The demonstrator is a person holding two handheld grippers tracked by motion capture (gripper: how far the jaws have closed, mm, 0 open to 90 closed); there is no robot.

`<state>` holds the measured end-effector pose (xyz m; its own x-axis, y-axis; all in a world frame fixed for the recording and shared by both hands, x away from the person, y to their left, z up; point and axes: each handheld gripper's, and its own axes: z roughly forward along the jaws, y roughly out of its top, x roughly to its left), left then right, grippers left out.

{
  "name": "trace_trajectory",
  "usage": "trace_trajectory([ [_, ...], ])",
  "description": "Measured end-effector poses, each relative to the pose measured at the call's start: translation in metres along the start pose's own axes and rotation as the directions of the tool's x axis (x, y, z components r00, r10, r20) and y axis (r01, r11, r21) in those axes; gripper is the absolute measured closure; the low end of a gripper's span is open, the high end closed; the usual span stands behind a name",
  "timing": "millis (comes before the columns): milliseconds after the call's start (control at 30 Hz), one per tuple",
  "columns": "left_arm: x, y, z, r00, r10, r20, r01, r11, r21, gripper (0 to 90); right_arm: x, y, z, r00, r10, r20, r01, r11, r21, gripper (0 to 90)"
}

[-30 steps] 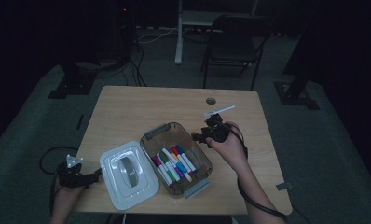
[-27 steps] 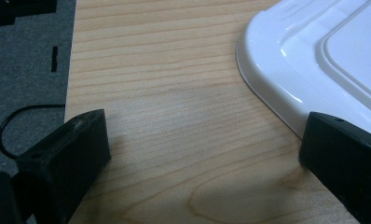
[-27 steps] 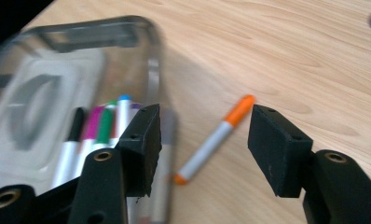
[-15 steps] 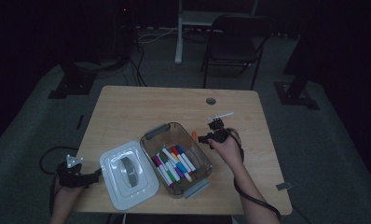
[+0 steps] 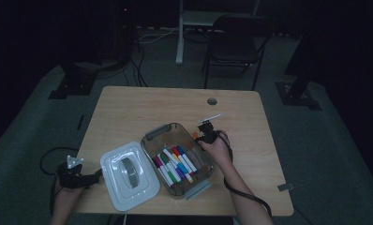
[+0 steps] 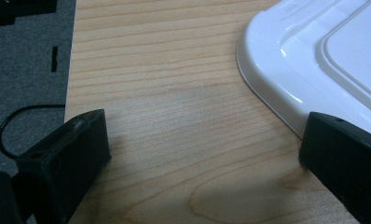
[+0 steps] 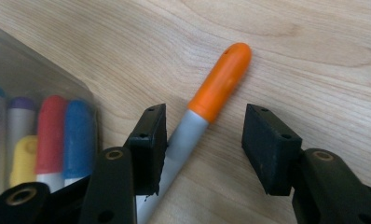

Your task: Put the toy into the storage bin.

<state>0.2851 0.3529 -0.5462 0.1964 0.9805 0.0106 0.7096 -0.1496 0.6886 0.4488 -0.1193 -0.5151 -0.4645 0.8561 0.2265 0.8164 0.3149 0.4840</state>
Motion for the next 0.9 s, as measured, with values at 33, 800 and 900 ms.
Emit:
trace_trajectory([
  [33,0.000,0.000,0.000,1.0000,0.000,0.000,0.000,1.0000,0.000,2.2,0.001,0.000,0.001,1.0000,-0.004,0.006,0.004,1.000,0.007,52.9],
  [800,0.000,0.000,0.000,1.0000,0.000,0.000,0.000,1.0000,0.000,2.2,-0.023,-0.021,-0.020,0.9971,-0.027,0.071,0.022,0.997,0.070,66.0],
  [900,0.000,0.000,0.000,1.0000,0.000,0.000,0.000,1.0000,0.000,2.2,-0.027,-0.025,-0.023,0.9965,-0.041,0.073,0.036,0.997,0.074,70.0],
])
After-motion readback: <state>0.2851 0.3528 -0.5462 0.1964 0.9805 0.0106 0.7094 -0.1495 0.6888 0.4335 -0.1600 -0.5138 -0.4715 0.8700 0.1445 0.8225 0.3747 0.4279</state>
